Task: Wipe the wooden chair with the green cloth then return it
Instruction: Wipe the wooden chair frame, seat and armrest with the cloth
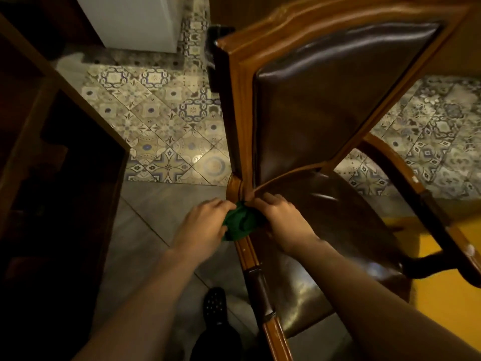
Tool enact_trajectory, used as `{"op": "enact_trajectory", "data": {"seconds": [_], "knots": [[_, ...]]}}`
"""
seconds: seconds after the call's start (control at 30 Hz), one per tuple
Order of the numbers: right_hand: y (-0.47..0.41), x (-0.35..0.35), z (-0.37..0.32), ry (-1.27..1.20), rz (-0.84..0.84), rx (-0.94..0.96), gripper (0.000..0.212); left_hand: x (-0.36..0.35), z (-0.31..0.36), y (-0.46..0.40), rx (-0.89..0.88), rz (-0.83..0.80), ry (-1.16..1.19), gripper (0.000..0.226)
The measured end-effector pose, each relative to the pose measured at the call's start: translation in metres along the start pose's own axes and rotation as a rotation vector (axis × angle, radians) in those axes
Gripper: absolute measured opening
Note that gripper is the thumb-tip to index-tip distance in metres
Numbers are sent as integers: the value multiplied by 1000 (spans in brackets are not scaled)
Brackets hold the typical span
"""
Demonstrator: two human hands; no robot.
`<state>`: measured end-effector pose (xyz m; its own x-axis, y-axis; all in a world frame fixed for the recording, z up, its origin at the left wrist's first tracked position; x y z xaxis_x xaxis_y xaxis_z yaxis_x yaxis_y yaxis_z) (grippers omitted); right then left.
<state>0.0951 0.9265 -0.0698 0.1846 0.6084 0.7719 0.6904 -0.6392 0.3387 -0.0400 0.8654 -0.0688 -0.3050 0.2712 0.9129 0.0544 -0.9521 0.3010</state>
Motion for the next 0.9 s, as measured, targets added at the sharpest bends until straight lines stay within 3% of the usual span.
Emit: {"op": "enact_trajectory", "data": {"seconds": [0.37,0.57,0.7,0.8,0.9], "knots": [[9,-59,9,-107,-118,14,82,-56,-8,-3,-55,-50,61,53],[10,-69,-1,-33,13,-52,72,-57,-28,-12,-142,-93,102,53],[10,-86,-9,17,59,-118,69,-50,-28,-26,-204,55,3,53],[14,-95,-14,82,71,-151,66,-64,-2,-34,-354,1,-68,63],[22,-99,-19,93,90,-175,65,-80,3,-39,-372,-69,-48,69]]}}
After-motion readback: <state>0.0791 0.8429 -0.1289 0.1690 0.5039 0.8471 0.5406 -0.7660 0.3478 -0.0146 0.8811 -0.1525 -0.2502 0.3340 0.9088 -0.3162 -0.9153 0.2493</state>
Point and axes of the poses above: each hand's wrist, its own y-axis away from the middle knuckle, its own x-axis out of the back of the hand, z = x × y, the point moved 7 cm from there along -y, towards the middle knuckle, and after that the axes turned 11 degrees about -y, right-handed, at the moved point
